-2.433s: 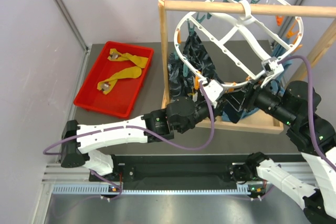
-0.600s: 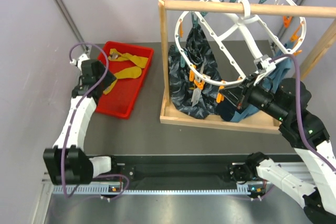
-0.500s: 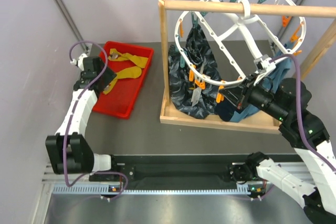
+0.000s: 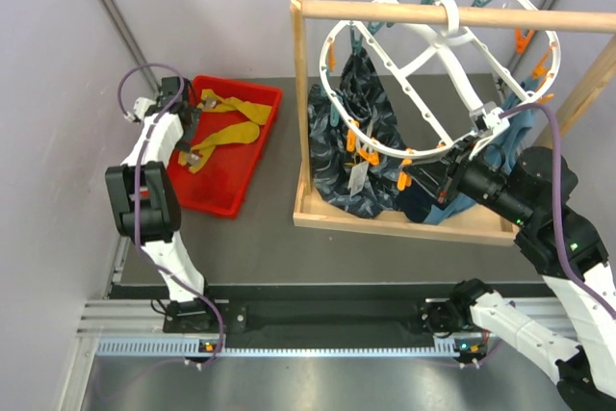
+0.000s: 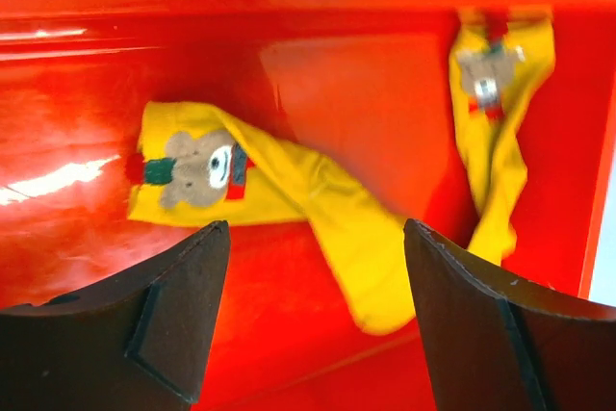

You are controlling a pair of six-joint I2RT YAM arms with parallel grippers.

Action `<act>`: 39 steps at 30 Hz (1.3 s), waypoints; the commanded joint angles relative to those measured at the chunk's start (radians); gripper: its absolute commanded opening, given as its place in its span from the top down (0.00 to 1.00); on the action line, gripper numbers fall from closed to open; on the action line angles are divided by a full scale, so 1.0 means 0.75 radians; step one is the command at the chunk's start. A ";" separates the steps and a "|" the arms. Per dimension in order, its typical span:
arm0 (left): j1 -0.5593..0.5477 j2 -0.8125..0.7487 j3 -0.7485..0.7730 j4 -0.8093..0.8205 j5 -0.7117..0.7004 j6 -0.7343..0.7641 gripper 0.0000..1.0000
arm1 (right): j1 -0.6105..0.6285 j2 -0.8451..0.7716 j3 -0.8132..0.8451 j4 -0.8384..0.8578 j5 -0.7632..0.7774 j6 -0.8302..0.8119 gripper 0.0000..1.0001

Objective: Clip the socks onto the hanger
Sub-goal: Pick up the sock from the bin.

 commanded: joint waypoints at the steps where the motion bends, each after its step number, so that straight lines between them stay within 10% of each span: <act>1: 0.008 0.111 0.147 -0.152 -0.139 -0.287 0.22 | 0.006 0.003 0.013 0.121 0.012 -0.012 1.00; 17: 0.063 0.410 0.233 -0.298 -0.129 -0.592 0.23 | 0.002 -0.005 0.023 0.111 0.024 0.007 1.00; 28: 0.083 0.429 0.209 -0.225 -0.107 -0.470 0.69 | 0.006 -0.009 0.021 0.109 0.026 0.013 1.00; 32: 0.073 0.357 0.180 -0.183 -0.139 -0.345 1.00 | 0.006 -0.007 0.019 0.111 0.026 0.013 1.00; 39: -0.027 0.079 -0.038 0.070 -0.231 -0.034 1.00 | 0.004 0.005 0.005 0.131 0.020 0.017 1.00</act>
